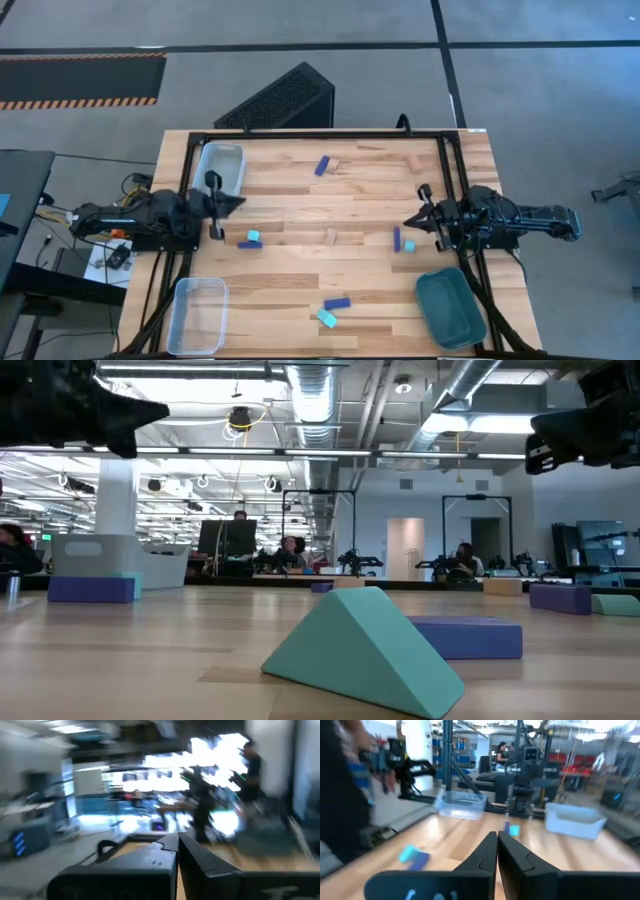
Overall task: Sort & place blocks by color
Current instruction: Put the left violet block into the white bin
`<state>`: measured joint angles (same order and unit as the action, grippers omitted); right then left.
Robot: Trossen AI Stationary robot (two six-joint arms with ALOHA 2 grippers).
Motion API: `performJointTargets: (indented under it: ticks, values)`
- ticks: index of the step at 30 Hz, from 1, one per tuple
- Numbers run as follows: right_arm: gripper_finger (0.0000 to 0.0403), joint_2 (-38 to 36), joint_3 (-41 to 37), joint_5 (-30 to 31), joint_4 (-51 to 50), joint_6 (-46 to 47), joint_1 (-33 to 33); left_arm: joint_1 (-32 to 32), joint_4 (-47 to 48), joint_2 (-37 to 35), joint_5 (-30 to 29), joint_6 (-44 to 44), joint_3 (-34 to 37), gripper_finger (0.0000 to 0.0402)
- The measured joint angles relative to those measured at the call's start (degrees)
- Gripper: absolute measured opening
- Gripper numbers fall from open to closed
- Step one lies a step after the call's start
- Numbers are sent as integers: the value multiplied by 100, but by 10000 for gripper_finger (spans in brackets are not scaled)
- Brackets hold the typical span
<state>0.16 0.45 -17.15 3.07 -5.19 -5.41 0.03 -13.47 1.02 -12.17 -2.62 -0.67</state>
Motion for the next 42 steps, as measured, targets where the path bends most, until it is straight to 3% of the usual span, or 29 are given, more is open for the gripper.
performJointTargets:
  ticks: [5, 8, 11, 13, 16, 20, 24, 28, 32, 36, 42]
  values:
    - [40, 0, -2, 64, 0, -262, -2, 2, -318, 0, -1825, 2018, -2, 0]
    - [40, -1, -4, 65, 22, -265, -6, 2, -295, 0, -2320, 3583, -1, 0]
    - [40, 0, -4, 192, 199, -280, -80, 2, -300, 32, -2288, 4685, 0, 0]
    - [40, 1, -4, 383, 524, -94, -127, -11, -290, 94, -1734, 4828, -1, 0]
    - [40, 0, -4, 787, 1080, 1337, -149, -48, -308, 357, -1318, 5212, -1, 0]
    - [40, -2, -2, 1501, 1717, 3014, -150, -92, -573, 982, -1355, 5342, -1, 0]
    - [40, -2, -2, 1923, 1884, 3327, -149, -91, -1383, 1882, -1243, 5231, -8, 0]
    - [40, 33, -2, 3244, 1849, 4707, -150, -92, -2035, 2822, -1213, 5078, -284, 0]
    - [42, 600, 38, 3213, 1796, 5301, -180, -32, -2197, 3622, -1067, 4634, -848, 13]
    - [54, 1685, 433, 3179, 2071, 5347, -71, 209, -1520, 4271, -582, 4524, -1587, 62]
    - [75, 3630, 1748, 3221, 2407, 4885, 275, 892, 1159, 4859, 693, 3657, -3127, 144]
